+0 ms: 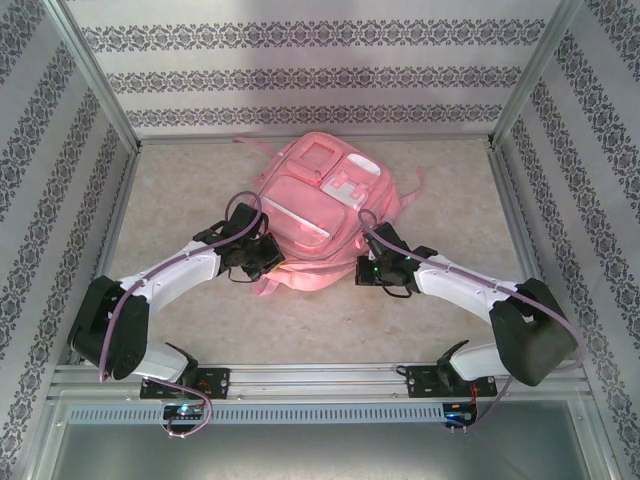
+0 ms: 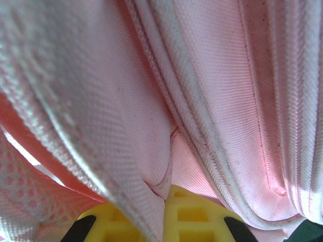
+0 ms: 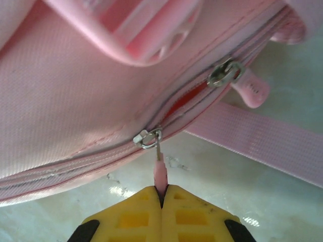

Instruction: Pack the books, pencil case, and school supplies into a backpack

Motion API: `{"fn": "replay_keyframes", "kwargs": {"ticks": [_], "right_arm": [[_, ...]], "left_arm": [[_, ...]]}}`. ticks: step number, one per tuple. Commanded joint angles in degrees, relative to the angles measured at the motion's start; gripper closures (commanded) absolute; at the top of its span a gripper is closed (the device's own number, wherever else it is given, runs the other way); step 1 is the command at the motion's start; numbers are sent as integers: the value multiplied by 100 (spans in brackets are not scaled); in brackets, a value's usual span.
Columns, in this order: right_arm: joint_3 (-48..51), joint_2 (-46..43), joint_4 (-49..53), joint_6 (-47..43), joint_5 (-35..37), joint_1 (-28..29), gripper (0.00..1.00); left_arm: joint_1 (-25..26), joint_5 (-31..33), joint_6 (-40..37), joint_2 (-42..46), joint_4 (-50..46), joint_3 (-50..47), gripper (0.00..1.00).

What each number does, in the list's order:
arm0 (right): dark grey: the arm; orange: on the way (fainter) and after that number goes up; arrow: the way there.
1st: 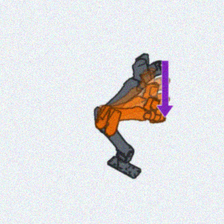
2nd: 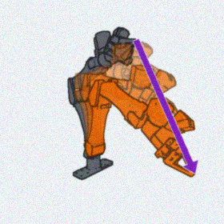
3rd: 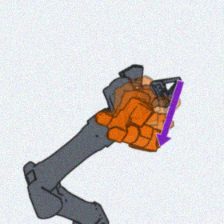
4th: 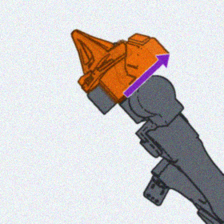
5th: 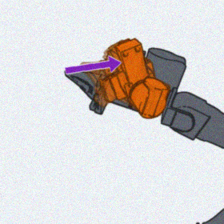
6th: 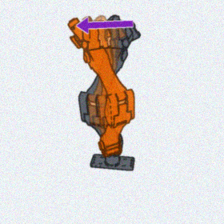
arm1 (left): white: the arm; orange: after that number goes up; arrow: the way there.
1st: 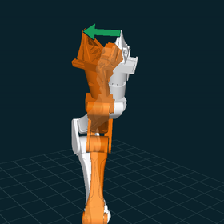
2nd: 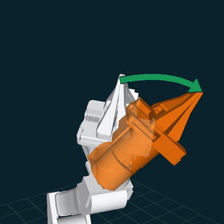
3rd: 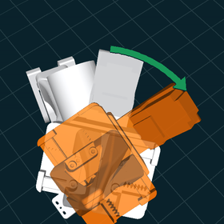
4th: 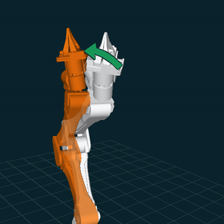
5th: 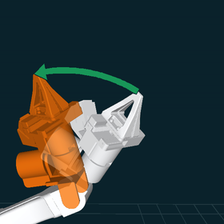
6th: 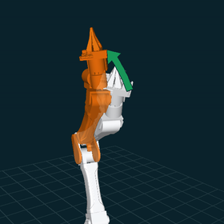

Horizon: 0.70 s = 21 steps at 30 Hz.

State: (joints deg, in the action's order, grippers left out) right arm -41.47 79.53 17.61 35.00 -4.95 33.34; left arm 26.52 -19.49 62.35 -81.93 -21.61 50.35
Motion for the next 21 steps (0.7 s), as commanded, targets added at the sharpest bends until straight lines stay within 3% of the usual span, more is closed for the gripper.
{"fn": "replay_keyframes", "kwargs": {"ticks": [1,9,12,13,16,21], "right_arm": [[-158,133,296,124,426,-221,100],[-5,87,-94,448,191,-653,92],[-37,84,-130,350,-100,-603,79],[-29,15,-126,334,-145,-569,70],[57,-410,11,249,-143,-482,55],[350,-1687,448,306,641,-459,53]], "left_arm": [[-119,124,-136,213,136,-76,100],[-121,77,-126,199,204,-126,100],[-120,0,-109,176,251,-152,100],[-113,-36,-113,164,270,-156,100],[-106,-99,-109,152,314,-174,100],[-85,-188,-133,159,380,-176,100]]}}
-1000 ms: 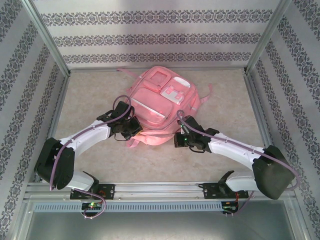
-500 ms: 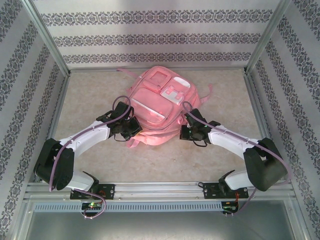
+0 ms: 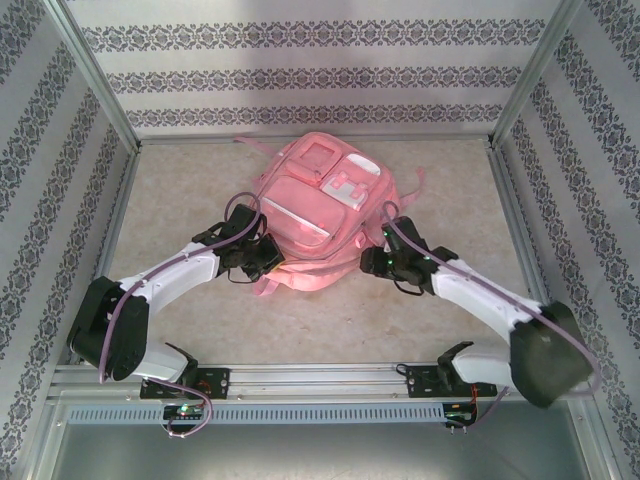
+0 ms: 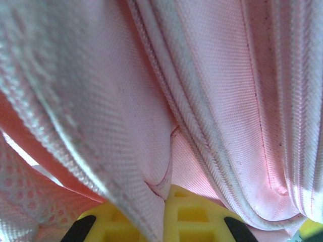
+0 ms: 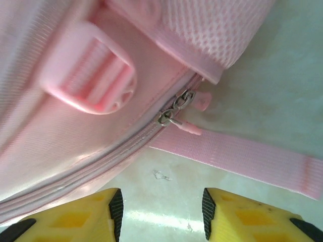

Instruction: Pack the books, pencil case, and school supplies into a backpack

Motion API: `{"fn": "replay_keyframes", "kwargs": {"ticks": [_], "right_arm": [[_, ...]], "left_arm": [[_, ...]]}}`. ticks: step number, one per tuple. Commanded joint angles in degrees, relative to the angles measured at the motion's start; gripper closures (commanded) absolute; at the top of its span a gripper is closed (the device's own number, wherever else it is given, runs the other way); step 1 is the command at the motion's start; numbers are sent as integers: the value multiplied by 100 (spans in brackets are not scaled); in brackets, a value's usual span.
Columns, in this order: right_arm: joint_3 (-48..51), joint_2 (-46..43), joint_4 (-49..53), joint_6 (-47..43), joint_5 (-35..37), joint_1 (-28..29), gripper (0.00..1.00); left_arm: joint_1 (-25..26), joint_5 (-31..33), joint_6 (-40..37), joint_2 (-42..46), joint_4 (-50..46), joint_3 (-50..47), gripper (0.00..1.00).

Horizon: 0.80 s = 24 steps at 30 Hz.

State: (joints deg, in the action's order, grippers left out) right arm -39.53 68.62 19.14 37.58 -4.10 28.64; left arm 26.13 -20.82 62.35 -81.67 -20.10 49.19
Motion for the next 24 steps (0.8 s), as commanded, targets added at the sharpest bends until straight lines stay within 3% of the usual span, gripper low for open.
{"fn": "replay_keyframes", "kwargs": {"ticks": [1,4,8,9,15,19,24], "right_arm": [[199,-803,423,195,856,-34,54],[120,-896,705,603,1298,-370,64],[-372,70,894,1222,1190,-845,97],[-537,356,907,1256,1130,-908,100],[-1525,2085,687,1064,870,-1131,100],[-2393,3149,420,599,-178,-1285,100],[-3303,3956,406,300,-904,-1314,100]], "left_arm": [[-37,-72,-144,116,247,-57,100],[36,-94,-170,56,294,-31,100],[153,-85,-204,37,279,-6,100],[181,-75,-210,53,270,-10,100],[539,93,-137,230,234,-100,100],[839,170,-43,350,317,-211,100],[1306,163,100,370,485,-270,100]]}}
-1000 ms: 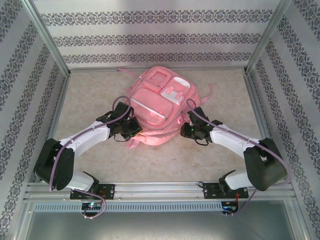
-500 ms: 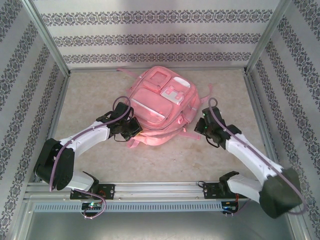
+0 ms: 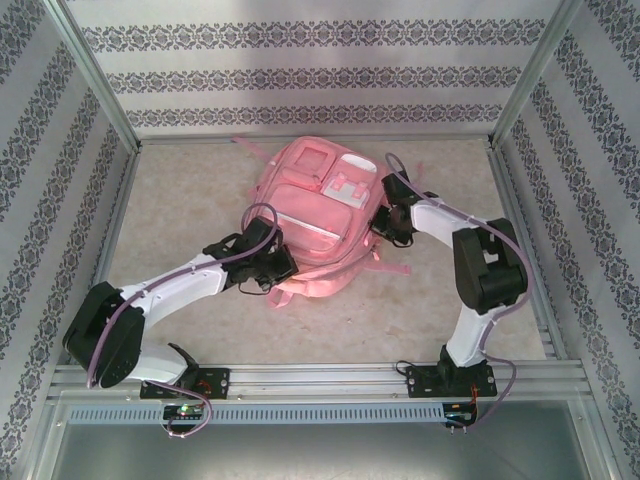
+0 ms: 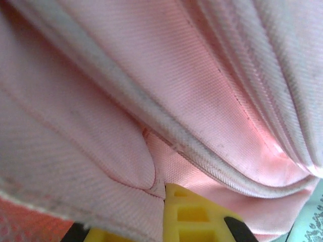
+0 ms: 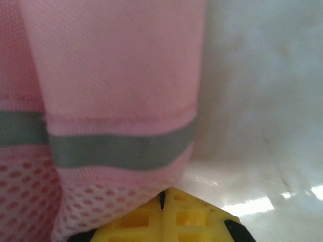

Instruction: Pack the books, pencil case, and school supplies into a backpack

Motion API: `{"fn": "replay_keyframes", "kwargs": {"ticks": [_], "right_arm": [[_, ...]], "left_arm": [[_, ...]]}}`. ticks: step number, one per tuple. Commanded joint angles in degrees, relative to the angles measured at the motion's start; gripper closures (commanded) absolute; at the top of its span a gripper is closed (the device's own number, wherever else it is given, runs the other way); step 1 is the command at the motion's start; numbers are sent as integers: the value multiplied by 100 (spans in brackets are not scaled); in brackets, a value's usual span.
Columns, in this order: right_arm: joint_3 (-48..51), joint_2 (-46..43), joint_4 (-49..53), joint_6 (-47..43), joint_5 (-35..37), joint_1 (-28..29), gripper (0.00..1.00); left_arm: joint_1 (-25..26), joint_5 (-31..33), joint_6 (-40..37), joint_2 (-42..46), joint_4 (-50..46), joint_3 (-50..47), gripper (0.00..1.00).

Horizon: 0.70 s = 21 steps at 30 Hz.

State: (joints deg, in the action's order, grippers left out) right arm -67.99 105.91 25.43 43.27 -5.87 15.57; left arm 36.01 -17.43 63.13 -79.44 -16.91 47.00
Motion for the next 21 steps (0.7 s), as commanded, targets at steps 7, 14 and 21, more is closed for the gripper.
{"fn": "replay_keyframes", "kwargs": {"ticks": [7,14,21], "right_arm": [[-239,61,-407,-269,-552,-106,72],[76,-651,-258,-332,176,-127,54],[332,-1414,-155,-652,549,-101,40]], "left_arm": [[961,-268,256,-266,393,123,100],[1165,-711,147,-792,416,523,94],[1215,-654,-573,-659,-410,994,71]]}}
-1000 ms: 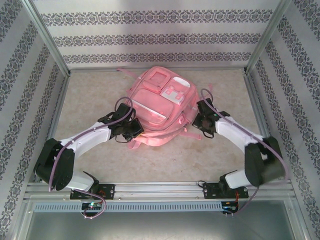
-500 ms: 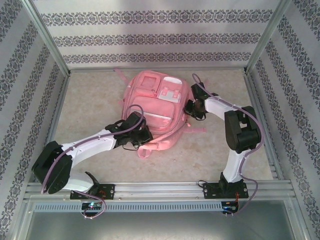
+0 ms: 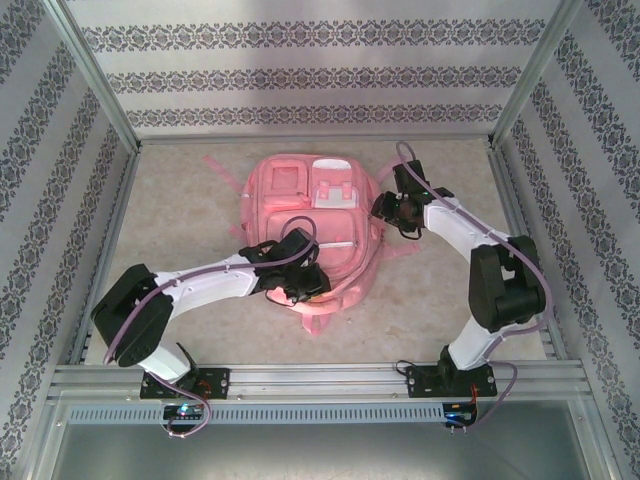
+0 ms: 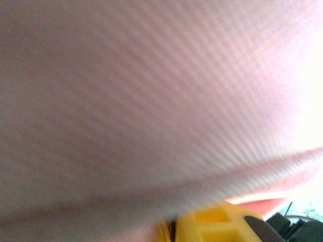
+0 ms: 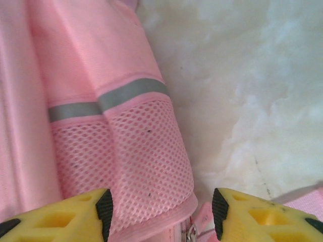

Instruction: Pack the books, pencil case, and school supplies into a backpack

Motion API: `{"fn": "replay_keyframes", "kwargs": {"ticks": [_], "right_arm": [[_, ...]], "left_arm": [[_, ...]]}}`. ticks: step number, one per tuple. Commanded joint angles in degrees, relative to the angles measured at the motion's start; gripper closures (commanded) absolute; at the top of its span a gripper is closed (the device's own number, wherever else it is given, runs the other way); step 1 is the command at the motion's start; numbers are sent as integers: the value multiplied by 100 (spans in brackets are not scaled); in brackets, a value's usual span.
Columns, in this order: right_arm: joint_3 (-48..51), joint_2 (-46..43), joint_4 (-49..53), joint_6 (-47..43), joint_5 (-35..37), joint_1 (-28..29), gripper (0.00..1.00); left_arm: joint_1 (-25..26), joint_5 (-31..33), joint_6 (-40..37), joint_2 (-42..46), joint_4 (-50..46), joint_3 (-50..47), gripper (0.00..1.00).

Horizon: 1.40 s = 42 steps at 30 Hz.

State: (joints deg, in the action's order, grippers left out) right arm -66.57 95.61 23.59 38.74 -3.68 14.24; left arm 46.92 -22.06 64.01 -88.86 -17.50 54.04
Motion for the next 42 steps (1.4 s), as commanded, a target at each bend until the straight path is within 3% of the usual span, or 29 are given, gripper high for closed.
{"fn": "replay_keyframes", "kwargs": {"ticks": [1,4,5,6,7,9,11,13,15,17,18,20,21,22,23,26,28,30,32,36,37,39,40,42], "right_arm": [[309,-573,-54,-240,392,73,38],[659,-1265,-214,-417,793,265,31],[720,-1558,-215,-563,1006,385,26],[769,-1818,-207,-743,1184,527,20],[826,-2052,-269,-979,1163,654,4],[929,-2621,-500,-1626,996,1035,2],[869,-3088,-431,-1985,1341,1435,2],[847,-3532,-493,-2116,1375,1573,2],[936,-3981,-769,-2105,1624,1573,2],[1349,-4282,-1564,-2349,1988,1486,2],[1754,-4413,-2295,-2878,1794,1388,2],[2409,-4557,-3305,-3708,1492,1250,2],[2592,-4503,-3585,-3823,1656,1174,2],[2676,-4364,-3798,-3861,1719,1045,2],[2733,-4109,-3992,-3900,1584,854,2],[2531,-3287,-4007,-4102,1468,505,2],[2447,-2880,-3869,-4195,1731,327,2],[2671,-2614,-4040,-4070,1940,-11,2],[3123,-2416,-4590,-3991,1919,-385,2],[3695,-1849,-5042,-3634,1797,-1064,2],[3887,-1734,-5256,-3541,1720,-1195,2],[3837,-1820,-5057,-3378,1277,-1450,2],[4086,-1696,-5886,-3297,839,-1545,2],[4461,-1576,-6813,-3320,634,-1600,2]], "left_arm": [[125,-56,-811,444,-515,308,64],[125,262,-1293,985,-948,380,35],[125,270,-1454,1137,-1012,412,2],[125,243,-1624,1260,-1065,464,1],[124,216,-1799,1355,-1089,516,1],[87,176,-2248,1590,-1069,674,1],[-56,540,-2741,1814,-1318,979,1],[-204,1470,-3371,2040,-1639,1299,1],[-261,3291,-3707,2259,-1854,1500,1],[-298,4744,-4668,2494,-949,1104,1],[-409,5003,-5543,2605,-32,675,1],[-739,4610,-7516,2700,1930,-421,1],[-1037,4153,-8254,2628,2831,-980,1],[-1335,3925,-8498,2502,3454,-1351,1],[-1761,3993,-8066,2291,3907,-1557,1],[-2976,3234,-7174,1750,3526,-1476,1],[-3416,3076,-7202,1616,3596,-1715,1],[-3912,3326,-6473,1589,3851,-2096,1],[-4455,3103,-5869,1595,4057,-2496,1],[-4794,2995,-5590,853,5218,-2828,1],[-4831,2730,-5721,733,4725,-2538,1],[-4823,2472,-6043,420,5198,-2553,1],[-4836,2543,-6022,263,5649,-2703,1],[-4815,2093,-6233,85,6016,-2821,1]]}}
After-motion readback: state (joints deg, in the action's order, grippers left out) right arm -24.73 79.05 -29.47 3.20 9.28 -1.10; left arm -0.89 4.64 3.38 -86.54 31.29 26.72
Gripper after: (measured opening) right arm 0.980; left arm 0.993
